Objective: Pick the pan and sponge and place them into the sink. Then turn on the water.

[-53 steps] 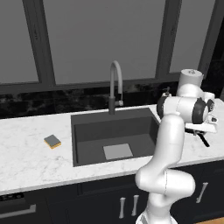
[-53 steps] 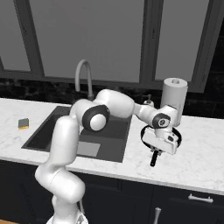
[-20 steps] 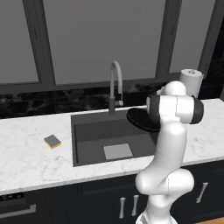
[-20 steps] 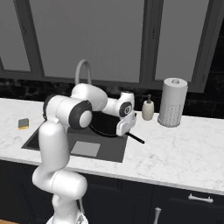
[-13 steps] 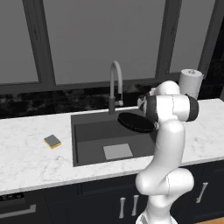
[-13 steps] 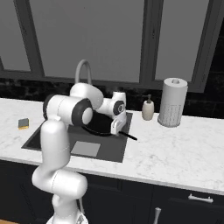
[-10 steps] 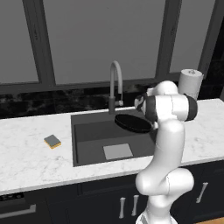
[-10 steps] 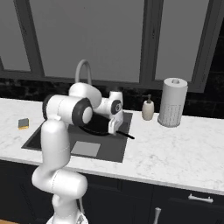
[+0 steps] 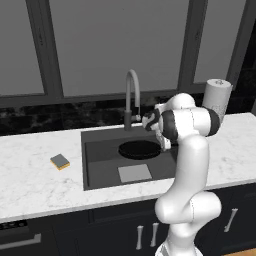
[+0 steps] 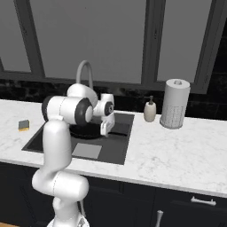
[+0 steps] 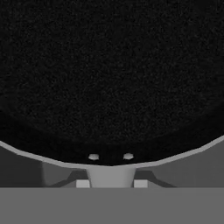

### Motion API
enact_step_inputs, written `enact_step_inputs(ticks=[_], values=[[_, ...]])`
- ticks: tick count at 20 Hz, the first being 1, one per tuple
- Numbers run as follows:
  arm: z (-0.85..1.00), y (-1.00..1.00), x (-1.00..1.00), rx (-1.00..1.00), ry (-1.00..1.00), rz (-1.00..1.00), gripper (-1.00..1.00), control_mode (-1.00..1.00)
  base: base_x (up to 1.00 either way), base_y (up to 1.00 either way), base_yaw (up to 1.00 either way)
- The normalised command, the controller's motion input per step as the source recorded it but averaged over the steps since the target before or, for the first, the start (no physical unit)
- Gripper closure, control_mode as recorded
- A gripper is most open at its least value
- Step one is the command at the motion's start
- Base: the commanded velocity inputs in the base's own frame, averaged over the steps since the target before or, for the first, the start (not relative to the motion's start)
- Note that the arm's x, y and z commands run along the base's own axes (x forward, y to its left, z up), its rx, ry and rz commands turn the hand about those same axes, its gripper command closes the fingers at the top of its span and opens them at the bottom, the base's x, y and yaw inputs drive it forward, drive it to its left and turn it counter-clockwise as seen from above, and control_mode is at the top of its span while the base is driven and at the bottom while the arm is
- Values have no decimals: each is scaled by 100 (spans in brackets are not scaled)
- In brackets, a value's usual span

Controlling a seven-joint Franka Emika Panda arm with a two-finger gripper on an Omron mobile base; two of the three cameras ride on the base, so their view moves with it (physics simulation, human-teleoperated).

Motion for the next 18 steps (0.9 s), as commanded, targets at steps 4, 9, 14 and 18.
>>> enact_step_inputs(ticks=[4,9,14,18], values=[[-49,17,7,1,-5,0,100,-100,0,0,0],[-55,0,0,3,-7,0,100,-100,0,0,0],[-69,1,2,11,-5,0,100,-100,0,0,0],[-69,9,19,16,-7,0,100,-100,0,0,0]])
